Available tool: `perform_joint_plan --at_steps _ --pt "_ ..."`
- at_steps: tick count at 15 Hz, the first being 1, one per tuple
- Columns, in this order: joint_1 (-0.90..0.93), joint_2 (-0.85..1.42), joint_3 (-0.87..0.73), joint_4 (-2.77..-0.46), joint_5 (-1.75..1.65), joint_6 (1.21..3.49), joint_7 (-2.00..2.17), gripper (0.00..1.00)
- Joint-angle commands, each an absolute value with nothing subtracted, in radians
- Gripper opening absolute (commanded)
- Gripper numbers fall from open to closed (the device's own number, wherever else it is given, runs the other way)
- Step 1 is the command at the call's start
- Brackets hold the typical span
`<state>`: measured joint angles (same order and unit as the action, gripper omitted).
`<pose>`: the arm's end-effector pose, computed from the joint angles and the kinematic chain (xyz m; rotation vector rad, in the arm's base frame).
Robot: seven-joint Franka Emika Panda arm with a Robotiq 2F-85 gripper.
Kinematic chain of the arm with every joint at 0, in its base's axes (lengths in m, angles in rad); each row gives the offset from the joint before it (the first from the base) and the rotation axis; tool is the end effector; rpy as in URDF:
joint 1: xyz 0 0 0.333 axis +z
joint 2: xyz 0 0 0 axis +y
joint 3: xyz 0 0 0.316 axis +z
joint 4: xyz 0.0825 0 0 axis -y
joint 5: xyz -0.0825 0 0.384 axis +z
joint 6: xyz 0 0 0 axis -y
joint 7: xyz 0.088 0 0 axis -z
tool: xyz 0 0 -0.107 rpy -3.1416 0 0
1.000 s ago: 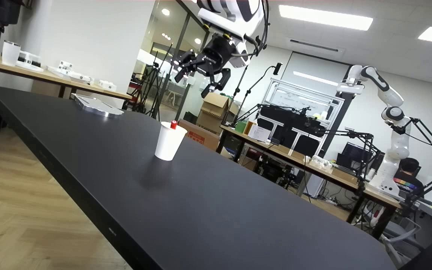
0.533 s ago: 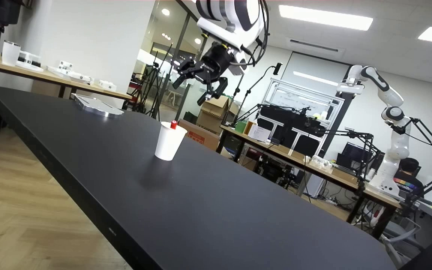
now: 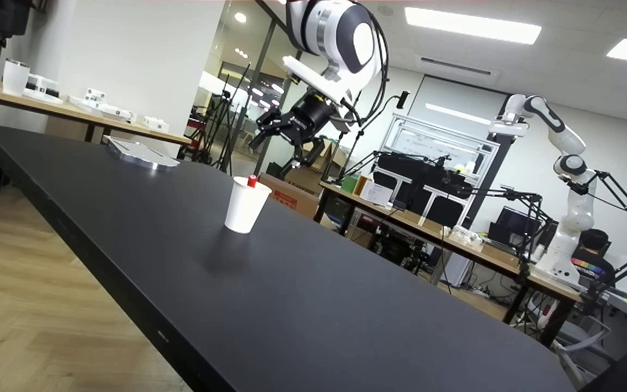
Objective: Remove the marker from the cup and put it on the table
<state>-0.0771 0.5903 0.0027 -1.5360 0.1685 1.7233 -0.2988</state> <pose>0.6532 -0.0334 0.2854 -2.8519 -0.2351 0.5309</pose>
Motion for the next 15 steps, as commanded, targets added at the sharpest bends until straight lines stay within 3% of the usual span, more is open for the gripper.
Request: perform_joint_plan --at_steps 1,15 --pt "-0.117 0.667 0.035 -1.437 0.246 1.682 -0.283 1.00" --pt "-0.204 0.862 0.052 -1.211 0.437 1.438 -0.211 1.00"
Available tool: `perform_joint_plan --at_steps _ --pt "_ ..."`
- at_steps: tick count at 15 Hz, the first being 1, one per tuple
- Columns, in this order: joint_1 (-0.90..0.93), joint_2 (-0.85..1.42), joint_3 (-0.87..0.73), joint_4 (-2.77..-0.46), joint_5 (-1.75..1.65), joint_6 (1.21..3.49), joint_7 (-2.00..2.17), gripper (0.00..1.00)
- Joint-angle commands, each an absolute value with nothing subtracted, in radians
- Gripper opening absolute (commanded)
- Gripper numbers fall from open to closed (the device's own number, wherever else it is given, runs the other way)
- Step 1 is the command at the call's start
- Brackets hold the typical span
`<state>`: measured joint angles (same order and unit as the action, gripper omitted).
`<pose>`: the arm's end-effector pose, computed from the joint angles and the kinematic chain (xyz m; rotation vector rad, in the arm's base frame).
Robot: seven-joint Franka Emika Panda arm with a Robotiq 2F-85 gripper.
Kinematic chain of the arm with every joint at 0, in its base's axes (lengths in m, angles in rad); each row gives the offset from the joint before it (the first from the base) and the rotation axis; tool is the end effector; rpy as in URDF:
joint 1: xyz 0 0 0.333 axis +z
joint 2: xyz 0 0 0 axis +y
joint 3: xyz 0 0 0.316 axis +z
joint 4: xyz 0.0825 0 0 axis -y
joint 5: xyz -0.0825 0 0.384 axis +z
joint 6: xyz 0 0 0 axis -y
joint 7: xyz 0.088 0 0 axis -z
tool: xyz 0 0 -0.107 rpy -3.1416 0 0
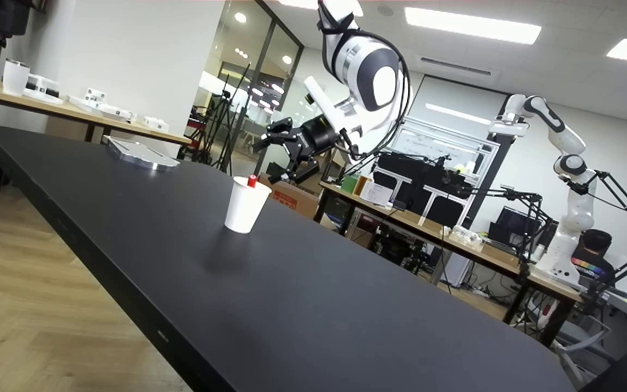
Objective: Remove the marker from the cup and put it on the table
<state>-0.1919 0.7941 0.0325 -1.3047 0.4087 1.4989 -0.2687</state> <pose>0.6717 -0.0670 0.2447 -2.5219 -0.0108 0.6412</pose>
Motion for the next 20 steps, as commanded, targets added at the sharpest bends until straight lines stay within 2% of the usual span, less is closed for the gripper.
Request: perform_joint_plan --at_steps 1,7,8,9,18,19,20 --pt "-0.205 0.876 0.055 -1.200 0.445 1.434 -0.210 1.00" --pt "-0.210 0.932 0.064 -1.143 0.463 1.410 -0.206 1.00" --pt "-0.210 0.934 0.064 -1.139 0.460 1.413 -0.212 0.75" --pt "-0.210 0.938 0.064 -1.131 0.460 1.411 -0.210 0.74" --pt "-0.228 0.987 0.069 -1.045 0.457 1.277 -0.210 0.11" --pt "-0.226 0.993 0.068 -1.037 0.455 1.264 -0.203 0.55" --pt "-0.225 1.003 0.068 -1.023 0.450 1.243 -0.205 0.51"
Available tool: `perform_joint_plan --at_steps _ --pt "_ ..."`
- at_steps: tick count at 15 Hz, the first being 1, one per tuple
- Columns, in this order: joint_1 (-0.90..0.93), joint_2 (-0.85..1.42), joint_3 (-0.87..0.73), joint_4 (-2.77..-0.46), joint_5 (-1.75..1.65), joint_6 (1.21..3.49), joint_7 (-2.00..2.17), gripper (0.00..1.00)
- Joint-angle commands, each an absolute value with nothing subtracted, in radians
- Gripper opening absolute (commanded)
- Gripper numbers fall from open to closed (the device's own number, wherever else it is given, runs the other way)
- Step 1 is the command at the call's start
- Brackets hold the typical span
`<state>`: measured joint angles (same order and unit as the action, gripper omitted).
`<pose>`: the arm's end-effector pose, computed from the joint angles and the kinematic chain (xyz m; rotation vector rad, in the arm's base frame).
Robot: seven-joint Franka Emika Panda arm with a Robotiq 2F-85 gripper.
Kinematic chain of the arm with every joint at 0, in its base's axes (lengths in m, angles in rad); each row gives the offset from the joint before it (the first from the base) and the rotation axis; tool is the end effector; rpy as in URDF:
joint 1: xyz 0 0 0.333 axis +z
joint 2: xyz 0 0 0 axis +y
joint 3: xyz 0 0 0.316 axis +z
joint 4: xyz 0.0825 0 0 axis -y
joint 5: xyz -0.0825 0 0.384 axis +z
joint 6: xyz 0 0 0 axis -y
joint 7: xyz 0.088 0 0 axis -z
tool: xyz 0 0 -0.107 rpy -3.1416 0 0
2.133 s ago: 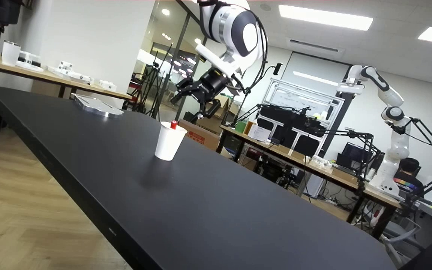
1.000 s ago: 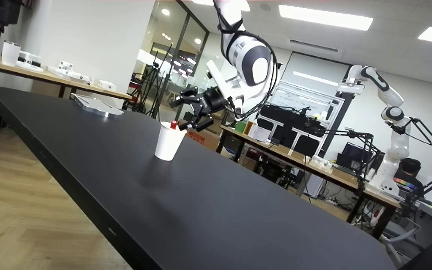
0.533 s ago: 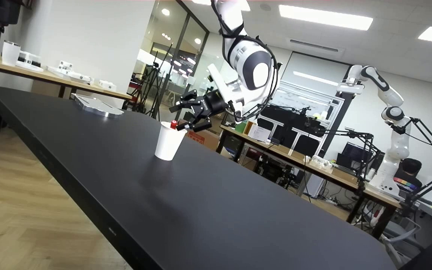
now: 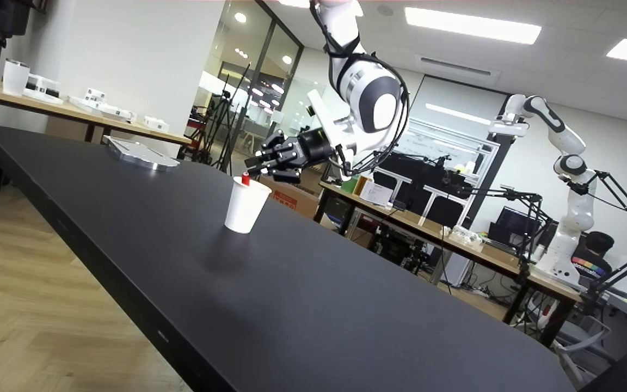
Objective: Remove the marker from the cup and put it on the table
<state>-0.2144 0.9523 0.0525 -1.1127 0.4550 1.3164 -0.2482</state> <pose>0.6798 -0.0651 0.2154 -2.3779 -0.0256 0.7802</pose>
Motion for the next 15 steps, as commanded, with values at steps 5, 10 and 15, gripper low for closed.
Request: perform_joint_plan --at_steps 5,10,15 --pt "-0.217 1.032 0.070 -0.985 0.451 1.211 -0.187 0.78" --pt "-0.209 1.045 0.065 -0.964 0.445 1.224 -0.168 1.00" --pt "-0.197 1.057 0.065 -0.951 0.436 1.237 -0.141 1.00"
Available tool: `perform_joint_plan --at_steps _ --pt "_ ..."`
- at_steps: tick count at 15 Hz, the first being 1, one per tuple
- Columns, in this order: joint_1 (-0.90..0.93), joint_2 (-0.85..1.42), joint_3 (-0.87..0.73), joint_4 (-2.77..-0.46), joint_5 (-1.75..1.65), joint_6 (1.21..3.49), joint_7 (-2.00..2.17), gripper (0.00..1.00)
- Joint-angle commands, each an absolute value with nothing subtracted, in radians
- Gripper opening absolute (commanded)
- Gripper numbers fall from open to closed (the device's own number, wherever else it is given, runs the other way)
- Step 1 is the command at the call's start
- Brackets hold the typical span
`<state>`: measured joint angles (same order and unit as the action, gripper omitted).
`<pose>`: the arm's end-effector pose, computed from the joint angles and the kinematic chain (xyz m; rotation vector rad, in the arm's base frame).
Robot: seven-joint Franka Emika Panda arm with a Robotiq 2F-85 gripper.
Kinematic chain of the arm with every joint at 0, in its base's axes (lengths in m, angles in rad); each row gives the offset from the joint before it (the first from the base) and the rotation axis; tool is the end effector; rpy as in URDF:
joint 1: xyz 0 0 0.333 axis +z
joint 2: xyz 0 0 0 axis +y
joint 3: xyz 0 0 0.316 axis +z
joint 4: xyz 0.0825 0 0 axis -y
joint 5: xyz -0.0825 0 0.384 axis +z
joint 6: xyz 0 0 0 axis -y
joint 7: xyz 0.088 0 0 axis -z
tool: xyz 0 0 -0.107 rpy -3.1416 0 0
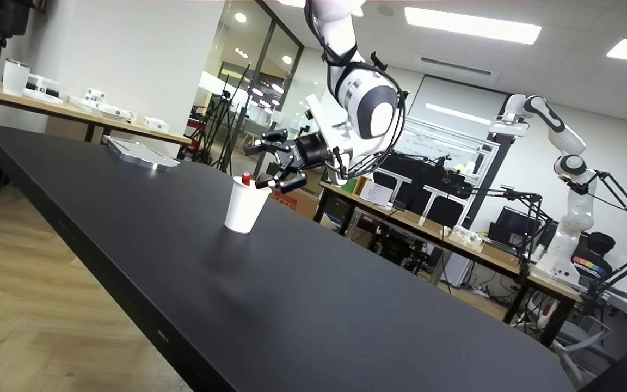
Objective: Remove the marker from the cup and put it on the table
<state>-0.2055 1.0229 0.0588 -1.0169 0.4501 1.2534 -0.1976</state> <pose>0.6854 -0.0574 0.2043 -2.3633 -0.0072 0.8495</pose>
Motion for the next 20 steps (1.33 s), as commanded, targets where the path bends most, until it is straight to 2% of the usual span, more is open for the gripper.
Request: perform_joint_plan --at_steps 1,4,5,6,7,16,17,20 --pt "-0.195 1.060 0.065 -0.949 0.436 1.236 -0.139 1.00" --pt "-0.188 1.071 0.064 -0.941 0.431 1.238 -0.131 1.00" --pt "-0.187 1.074 0.063 -0.940 0.430 1.242 -0.130 0.75" --pt "-0.185 1.077 0.062 -0.938 0.427 1.244 -0.130 0.74" --pt "-0.185 1.079 0.062 -0.936 0.425 1.246 -0.129 0.68" --pt "-0.193 1.089 0.067 -0.916 0.423 1.237 -0.120 0.05" --pt "-0.194 1.088 0.069 -0.915 0.424 1.232 -0.120 0.02" --pt "-0.196 1.074 0.072 -0.921 0.426 1.220 -0.125 0.05"
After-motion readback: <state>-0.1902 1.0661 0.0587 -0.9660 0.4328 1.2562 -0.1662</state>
